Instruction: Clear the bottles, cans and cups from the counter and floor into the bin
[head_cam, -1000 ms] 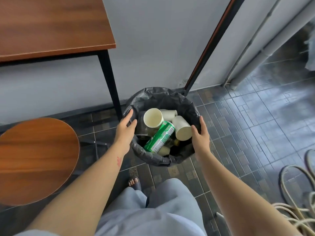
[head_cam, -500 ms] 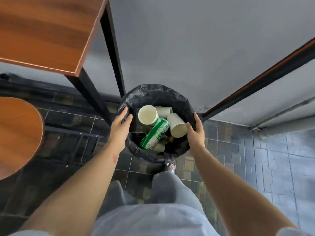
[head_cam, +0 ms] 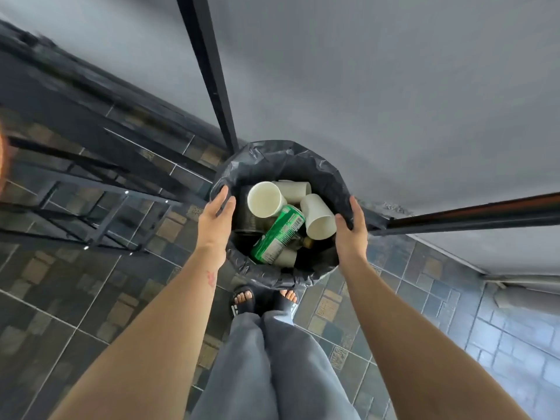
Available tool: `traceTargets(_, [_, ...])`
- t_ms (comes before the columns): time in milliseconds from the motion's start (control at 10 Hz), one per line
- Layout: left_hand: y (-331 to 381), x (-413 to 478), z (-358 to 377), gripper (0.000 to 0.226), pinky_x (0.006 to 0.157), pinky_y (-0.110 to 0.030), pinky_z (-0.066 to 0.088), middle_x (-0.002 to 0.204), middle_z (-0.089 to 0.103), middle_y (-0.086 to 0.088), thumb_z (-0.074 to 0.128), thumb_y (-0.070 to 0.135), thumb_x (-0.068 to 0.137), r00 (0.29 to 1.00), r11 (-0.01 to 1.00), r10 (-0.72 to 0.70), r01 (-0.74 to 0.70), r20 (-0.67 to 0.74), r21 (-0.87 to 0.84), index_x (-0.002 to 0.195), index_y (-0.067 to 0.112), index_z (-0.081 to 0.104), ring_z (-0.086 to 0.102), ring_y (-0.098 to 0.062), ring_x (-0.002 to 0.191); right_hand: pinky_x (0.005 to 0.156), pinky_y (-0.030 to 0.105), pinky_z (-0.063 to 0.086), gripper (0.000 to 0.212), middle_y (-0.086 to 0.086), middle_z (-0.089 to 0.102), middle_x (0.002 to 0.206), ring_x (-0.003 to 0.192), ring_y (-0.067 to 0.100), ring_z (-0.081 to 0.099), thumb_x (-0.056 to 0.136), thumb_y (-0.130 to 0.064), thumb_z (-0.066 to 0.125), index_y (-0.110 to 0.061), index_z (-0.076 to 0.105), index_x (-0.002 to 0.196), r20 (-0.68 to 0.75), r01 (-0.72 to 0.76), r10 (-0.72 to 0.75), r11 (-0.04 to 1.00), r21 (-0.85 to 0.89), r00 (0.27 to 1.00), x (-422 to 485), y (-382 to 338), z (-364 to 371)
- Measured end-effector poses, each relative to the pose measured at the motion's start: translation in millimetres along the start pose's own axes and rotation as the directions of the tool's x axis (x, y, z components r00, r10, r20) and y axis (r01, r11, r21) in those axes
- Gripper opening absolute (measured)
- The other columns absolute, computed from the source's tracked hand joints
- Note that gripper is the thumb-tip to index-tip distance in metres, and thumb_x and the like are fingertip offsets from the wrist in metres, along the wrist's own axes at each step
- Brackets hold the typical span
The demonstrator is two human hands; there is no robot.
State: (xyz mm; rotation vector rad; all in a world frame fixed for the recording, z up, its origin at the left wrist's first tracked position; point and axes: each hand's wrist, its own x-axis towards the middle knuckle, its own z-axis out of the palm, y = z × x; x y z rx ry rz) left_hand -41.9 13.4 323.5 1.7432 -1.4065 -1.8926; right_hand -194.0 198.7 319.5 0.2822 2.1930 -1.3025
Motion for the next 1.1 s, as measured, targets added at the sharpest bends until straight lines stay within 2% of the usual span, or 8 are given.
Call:
traceTargets(400, [-131,158,42,0.04,0.107,-0.04,0.03,0.148,0.038,0.014,0.057,0.043,0.093,0.994,0.999,-0.036,0.038,-0.101,0.022,0.133,0.046,0.053,0.04,-0.013,0.131,0.092,0.023,0.032,0.046,-0.023,0.046,0.14,0.114,0.0,0.042,0.098,-0.029,0.05,-0.053,0.042,0.137,0.069,0.05,-0.047,0.998,-0.046,0.997,160,118,98])
traceTargets(500, [-155,187,48,0.042,0.108,-0.041,0.03,0.142,0.04,0.019,0.059,0.046,0.091,0.993,1.0,-0.013,0.014,-0.115,0.014,0.133,0.047,0.053,0.04,-0.006,0.124,0.078,0.006,0.032,0.044,-0.027,0.049,0.131,0.105,-0.012,0.044,0.098,-0.03,0.049,-0.054,0.044,0.135,0.053,0.068,-0.067,0.997,-0.021,0.996,188,137,119])
traceTargets(600, [-182,221,55,0.046,0.108,-0.038,0.026,0.136,0.035,0.02,0.06,0.047,0.091,0.99,0.999,0.034,-0.029,-0.135,0.034,0.135,0.048,0.05,0.031,0.001,0.121,0.061,-0.006,0.032,0.042,-0.03,0.049,0.12,0.084,-0.035,0.041,0.099,-0.031,0.047,-0.053,0.044,0.135,0.016,0.125,-0.124,0.992,-0.03,0.992,214,164,146])
traceTargets(700, [-212,252,59,0.047,0.105,-0.03,0.018,0.15,0.025,0.014,0.053,0.052,0.093,0.982,0.993,0.096,-0.082,-0.166,0.09,0.138,0.05,0.044,0.021,0.005,0.129,0.082,0.0,0.034,0.04,-0.028,0.052,0.13,0.101,-0.026,0.047,0.099,-0.035,0.044,-0.05,0.046,0.136,-0.044,0.201,-0.202,0.979,-0.034,0.978,232,192,172])
traceTargets(800, [-240,267,57,0.05,0.105,-0.031,0.01,0.16,0.013,0.011,0.035,0.059,0.096,0.976,0.958,0.171,-0.133,-0.134,0.254,0.145,0.051,0.029,0.001,-0.003,0.144,0.101,0.02,0.035,0.041,-0.021,0.051,0.139,0.124,-0.001,0.047,0.099,-0.039,0.04,-0.045,0.045,0.139,-0.096,0.274,-0.282,0.958,-0.086,0.955,242,218,190])
traceTargets(900, [-261,276,52,0.051,0.107,-0.035,0.014,0.161,0.006,0.005,0.034,0.055,0.097,0.977,0.922,0.188,-0.142,-0.097,0.361,0.146,0.054,0.02,-0.002,-0.009,0.146,0.099,0.026,0.035,0.047,-0.017,0.039,0.149,0.129,0.003,0.041,0.099,-0.042,0.038,-0.046,0.032,0.145,0.004,0.322,-0.327,0.927,-0.194,0.945,250,242,197])
traceTargets(1000, [-265,280,48,0.052,0.11,-0.045,0.021,0.162,-0.002,0.002,0.038,0.055,0.095,0.987,0.884,0.15,-0.108,-0.057,0.454,0.144,0.057,0.019,0.006,-0.017,0.147,0.096,0.037,0.042,0.058,-0.012,0.021,0.157,0.133,0.014,0.04,0.098,-0.045,0.037,-0.048,0.009,0.149,0.14,0.392,-0.367,0.839,-0.376,0.92,253,247,194])
traceTargets(1100, [-260,279,41,0.055,0.115,-0.047,0.017,0.161,-0.015,0.003,0.03,0.058,0.096,0.994,0.758,0.107,-0.06,-0.033,0.649,0.147,0.053,0.012,0.011,-0.024,0.147,0.117,0.047,0.02,0.064,-0.008,0.005,0.162,0.148,0.02,0.013,0.098,-0.051,0.03,-0.04,-0.002,0.152,0.235,0.379,-0.3,0.649,-0.659,0.924,255,241,188])
